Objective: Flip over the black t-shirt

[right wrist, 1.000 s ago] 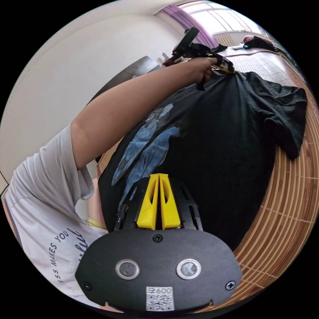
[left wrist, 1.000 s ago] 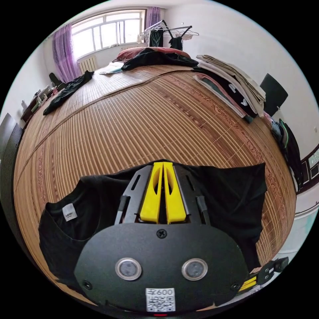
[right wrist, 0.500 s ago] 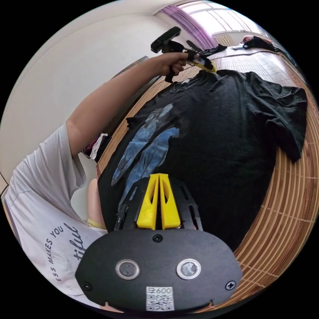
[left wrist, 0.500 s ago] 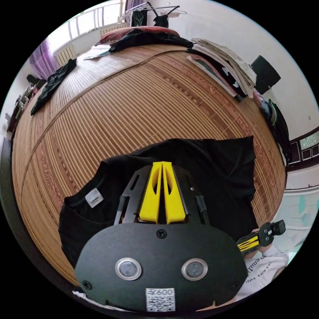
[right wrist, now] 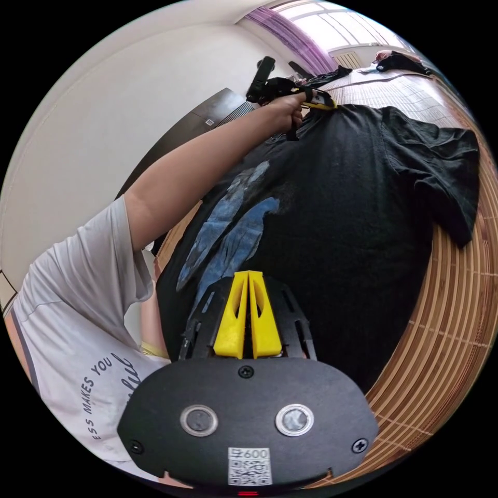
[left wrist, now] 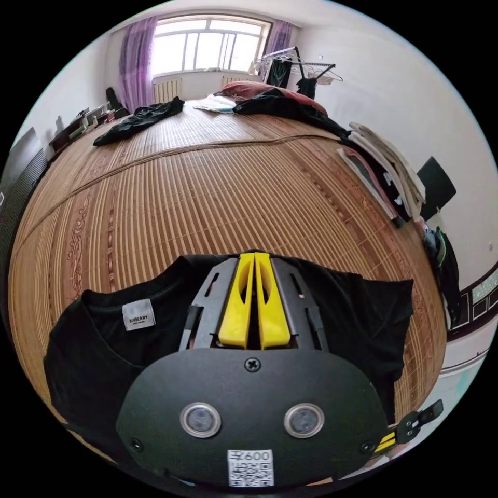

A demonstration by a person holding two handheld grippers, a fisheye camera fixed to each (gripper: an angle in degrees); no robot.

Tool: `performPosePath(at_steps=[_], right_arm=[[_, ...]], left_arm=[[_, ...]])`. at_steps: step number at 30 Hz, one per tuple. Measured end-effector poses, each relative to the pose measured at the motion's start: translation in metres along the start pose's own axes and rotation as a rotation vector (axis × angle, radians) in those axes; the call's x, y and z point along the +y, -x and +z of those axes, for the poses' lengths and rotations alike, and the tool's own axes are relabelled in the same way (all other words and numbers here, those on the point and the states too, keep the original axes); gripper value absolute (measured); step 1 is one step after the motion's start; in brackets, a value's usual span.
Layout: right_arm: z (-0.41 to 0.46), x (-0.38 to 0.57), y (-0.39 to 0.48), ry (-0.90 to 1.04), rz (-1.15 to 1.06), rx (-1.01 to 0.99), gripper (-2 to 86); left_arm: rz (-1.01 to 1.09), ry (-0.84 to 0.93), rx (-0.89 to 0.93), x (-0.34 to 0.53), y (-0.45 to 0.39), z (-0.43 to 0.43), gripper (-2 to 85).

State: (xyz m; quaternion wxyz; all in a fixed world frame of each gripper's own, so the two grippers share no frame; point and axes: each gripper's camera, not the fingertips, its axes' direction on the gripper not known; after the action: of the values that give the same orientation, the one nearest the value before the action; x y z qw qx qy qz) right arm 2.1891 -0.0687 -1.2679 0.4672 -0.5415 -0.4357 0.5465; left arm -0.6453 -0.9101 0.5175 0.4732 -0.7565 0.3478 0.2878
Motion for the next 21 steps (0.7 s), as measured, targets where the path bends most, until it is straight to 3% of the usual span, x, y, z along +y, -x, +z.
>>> performPosePath(at_steps=[1,4,10,13,21], right_arm=[[0.002,0.002,0.001,0.0,0.001,-0.003,-0.9],[0.008,0.006,0.004,0.001,-0.001,0.0,-0.9],[0.019,0.013,0.004,-0.001,0.003,-0.001,-0.9],[0.024,0.016,0.002,-0.001,0.002,0.0,-0.9],[0.034,0.021,-0.013,-0.002,0.01,-0.014,-0.9]], left_arm=[[-0.029,-0.047,0.054,-0.001,0.01,-0.013,0.4],[-0.066,-0.157,-0.023,-0.002,0.029,-0.05,0.4],[0.08,0.047,0.093,-0.019,0.036,-0.038,0.3],[0.085,0.108,0.0,-0.018,0.032,-0.014,0.3],[0.005,0.012,-0.092,-0.015,0.039,0.008,0.5]])
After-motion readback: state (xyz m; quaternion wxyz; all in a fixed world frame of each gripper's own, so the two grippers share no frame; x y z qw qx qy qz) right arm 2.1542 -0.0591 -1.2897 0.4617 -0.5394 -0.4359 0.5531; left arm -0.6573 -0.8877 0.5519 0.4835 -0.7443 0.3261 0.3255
